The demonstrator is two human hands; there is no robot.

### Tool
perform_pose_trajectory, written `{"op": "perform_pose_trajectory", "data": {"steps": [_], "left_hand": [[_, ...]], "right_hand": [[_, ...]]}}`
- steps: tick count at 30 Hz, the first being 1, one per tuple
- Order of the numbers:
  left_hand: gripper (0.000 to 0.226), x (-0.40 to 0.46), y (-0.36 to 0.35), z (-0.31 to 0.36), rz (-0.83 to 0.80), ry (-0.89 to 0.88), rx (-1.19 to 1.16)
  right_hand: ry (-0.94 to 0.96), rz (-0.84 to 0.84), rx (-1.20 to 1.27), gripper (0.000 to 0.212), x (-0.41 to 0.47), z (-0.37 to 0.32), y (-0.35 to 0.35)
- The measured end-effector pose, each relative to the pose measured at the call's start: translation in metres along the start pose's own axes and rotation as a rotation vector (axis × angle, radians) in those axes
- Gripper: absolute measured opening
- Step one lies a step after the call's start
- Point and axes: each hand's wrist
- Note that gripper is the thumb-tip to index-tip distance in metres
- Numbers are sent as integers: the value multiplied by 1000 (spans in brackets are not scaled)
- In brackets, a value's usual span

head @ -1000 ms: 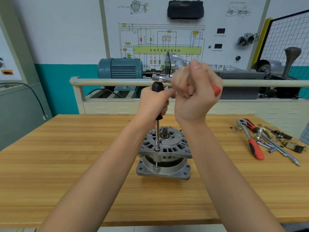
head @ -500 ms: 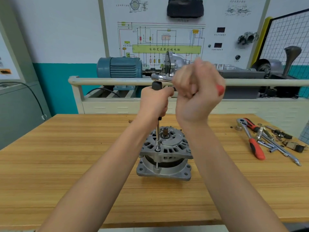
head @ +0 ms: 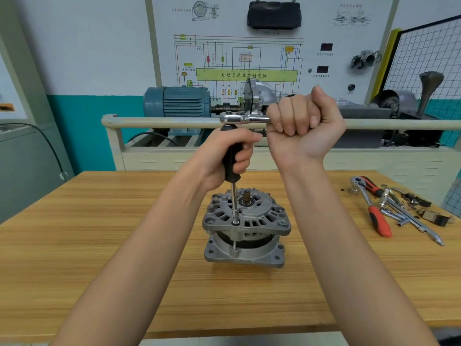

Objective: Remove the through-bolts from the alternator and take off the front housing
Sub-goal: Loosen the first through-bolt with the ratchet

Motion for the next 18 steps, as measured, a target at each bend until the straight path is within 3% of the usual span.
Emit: {"op": "perform_pose_trajectory", "data": {"steps": [2, 5, 7, 10, 13, 15, 18], "left_hand": [[48, 0, -2, -1, -15, 2, 37], [53, 4, -10, -4, 129, 7, 97], [50, 7, -16, -6, 239, -3, 141], [39, 13, -25, -9, 371, -4, 245], [25, 14, -34, -10, 387, -68, 345], [32, 12, -34, -12, 421, -86, 371], [40, 10, -28, -13, 380, -68, 278]], "right_hand": [[-43, 32, 132, 51, 3, -2, 4], [-9, 44, 96, 56, 3, -1, 4], [79, 27, -85, 59, -1, 4, 1], [383, -5, -507, 48, -11, 22, -6], [596, 10, -784, 34, -20, 37, -14], [583, 1, -775, 32, -20, 35, -15], [442, -31, -579, 47, -14, 21, -10]]}}
Point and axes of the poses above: each hand's wrist, its own x-axis towards the middle knuckle, its own y-axis out of the back of the hand, z = x × y, and after that the axes turned 15 degrees about -y, right-handed
